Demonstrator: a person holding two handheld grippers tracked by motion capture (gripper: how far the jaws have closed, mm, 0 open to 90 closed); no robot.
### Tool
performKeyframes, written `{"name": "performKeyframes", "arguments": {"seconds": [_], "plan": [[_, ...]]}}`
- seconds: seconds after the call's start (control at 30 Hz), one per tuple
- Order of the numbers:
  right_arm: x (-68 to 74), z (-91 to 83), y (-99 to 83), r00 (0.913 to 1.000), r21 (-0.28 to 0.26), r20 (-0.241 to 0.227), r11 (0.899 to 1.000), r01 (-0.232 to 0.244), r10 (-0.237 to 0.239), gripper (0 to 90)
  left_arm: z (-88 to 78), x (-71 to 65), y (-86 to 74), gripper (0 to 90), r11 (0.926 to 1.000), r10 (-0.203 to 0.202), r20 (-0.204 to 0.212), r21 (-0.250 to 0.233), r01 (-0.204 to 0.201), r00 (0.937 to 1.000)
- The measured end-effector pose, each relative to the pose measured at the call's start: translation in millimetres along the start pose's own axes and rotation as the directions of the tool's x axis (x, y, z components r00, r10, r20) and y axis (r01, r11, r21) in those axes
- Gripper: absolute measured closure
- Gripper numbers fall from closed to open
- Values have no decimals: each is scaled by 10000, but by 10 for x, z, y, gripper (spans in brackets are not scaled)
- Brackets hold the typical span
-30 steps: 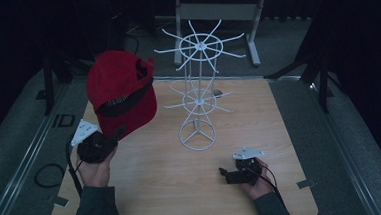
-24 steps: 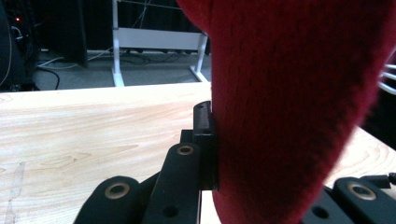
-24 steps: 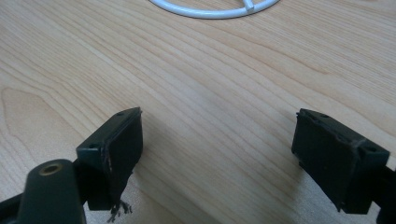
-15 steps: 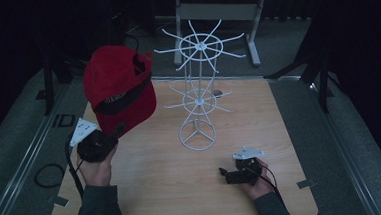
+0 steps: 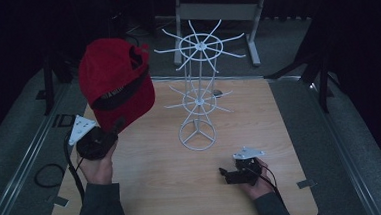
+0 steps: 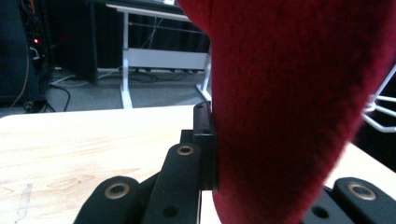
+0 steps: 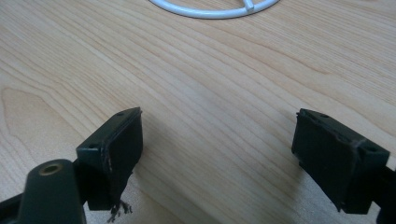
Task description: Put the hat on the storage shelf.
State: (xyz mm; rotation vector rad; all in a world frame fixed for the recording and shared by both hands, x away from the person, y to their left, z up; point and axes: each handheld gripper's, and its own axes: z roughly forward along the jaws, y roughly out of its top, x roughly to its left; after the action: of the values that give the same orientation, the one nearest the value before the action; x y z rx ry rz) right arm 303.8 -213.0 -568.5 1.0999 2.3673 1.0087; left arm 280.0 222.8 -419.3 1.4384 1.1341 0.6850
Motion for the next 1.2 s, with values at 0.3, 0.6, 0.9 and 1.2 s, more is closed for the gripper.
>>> {"name": "performKeyframes", "arguments": {"seconds": [0.3, 0.6, 0.9, 1.2], "plan": [[0, 0, 0, 10000, 0, 0, 10000, 0, 0, 163, -4, -42, 85, 856, 9997, 0, 221, -242, 5, 9998], [0, -1, 0, 10000, 12, 0, 10000, -2, 2, 162, -6, -90, 173, 856, 9990, 114, 162, -445, -107, 9998], [0, -1, 0, 10000, 11, 1, 10000, 1, -1, 163, -19, -132, 255, 856, 9983, 205, 302, -546, -188, 9993], [1, -1, 1, 10000, 17, -2, 10000, -17, 17, 163, -24, -162, 326, 856, 9978, 276, 319, -614, -256, 9991]]}}
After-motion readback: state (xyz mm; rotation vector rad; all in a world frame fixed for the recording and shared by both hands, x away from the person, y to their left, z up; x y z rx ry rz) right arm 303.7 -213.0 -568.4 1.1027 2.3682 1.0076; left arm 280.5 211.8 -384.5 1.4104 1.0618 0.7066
